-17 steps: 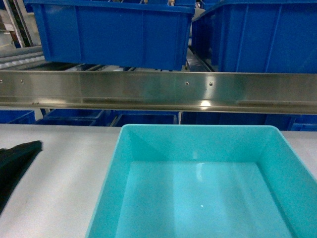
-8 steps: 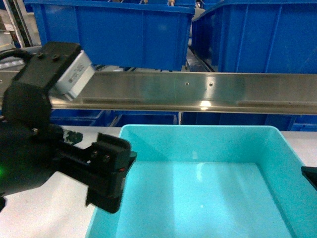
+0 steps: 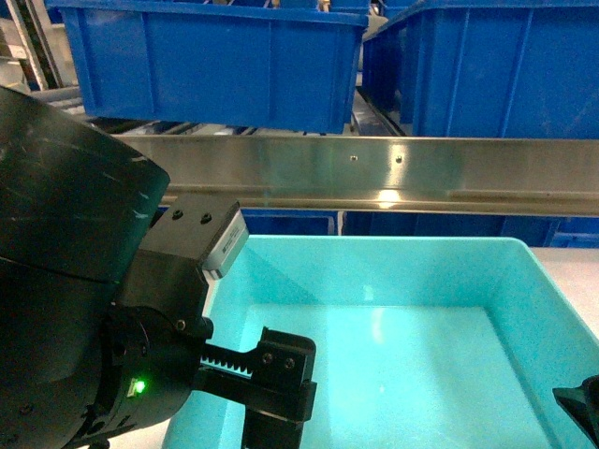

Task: Organize blue bins on left shelf correctly

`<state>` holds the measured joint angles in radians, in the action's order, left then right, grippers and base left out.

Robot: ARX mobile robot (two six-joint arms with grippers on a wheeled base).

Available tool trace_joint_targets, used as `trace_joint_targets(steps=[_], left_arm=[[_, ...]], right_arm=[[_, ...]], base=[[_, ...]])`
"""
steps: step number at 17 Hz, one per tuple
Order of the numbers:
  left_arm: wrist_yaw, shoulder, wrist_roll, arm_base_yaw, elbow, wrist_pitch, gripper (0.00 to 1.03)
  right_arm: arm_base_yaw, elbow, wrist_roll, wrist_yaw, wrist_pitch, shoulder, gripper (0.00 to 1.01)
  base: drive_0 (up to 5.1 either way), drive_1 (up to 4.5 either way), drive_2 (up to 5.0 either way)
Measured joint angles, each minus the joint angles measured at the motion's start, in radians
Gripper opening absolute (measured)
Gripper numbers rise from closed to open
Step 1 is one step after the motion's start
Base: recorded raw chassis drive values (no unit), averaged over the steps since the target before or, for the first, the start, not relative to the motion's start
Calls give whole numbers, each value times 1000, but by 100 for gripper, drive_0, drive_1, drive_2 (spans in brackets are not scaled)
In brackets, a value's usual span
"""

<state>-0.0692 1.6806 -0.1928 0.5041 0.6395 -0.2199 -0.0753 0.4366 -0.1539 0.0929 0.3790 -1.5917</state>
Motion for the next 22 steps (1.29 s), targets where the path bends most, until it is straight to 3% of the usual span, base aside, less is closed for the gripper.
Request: trace_joint_targets(steps=[6, 7, 8, 9, 10, 12, 14, 18, 19, 20, 22], left_arm=[[-13, 42, -100, 7, -1, 35, 98], [-11, 47, -133, 8, -1, 55, 98], [-14, 48, -197, 19, 0, 87, 98], [-16, 50, -208, 27, 0, 90, 98], [-21, 55, -232, 35, 1, 95, 98], [-21, 65, -253, 35, 1, 97, 79], [-28, 68, -257, 35, 1, 97, 63], [-39, 76, -257, 37, 1, 97, 21], [-42, 77, -256, 38, 1, 100, 10], [-47, 79, -270, 38, 0, 98, 1], [-48, 79, -272, 39, -5, 87, 2]], right_arm=[[3, 3, -9, -4, 15, -27, 98], [3, 6, -9, -9, 15, -31, 98], [5, 6, -13, -14, 26, -39, 98], [5, 5, -13, -15, 35, -44, 98], [5, -3, -13, -23, 66, -57, 88], [2, -8, -17, -36, 64, -60, 68], [-5, -12, -24, -41, 62, -61, 51], [-10, -26, -32, -47, 78, -64, 9], [-10, -30, -10, -45, 90, -67, 3], [-9, -35, 8, -45, 101, -68, 2], [-10, -52, 15, -48, 130, -68, 2]], base=[[0, 0, 0], [0, 0, 0], [0, 0, 0], [0, 0, 0], [0, 0, 0], [0, 0, 0], [0, 0, 0], [0, 0, 0], [0, 0, 0], [0, 0, 0], [0, 0, 0]])
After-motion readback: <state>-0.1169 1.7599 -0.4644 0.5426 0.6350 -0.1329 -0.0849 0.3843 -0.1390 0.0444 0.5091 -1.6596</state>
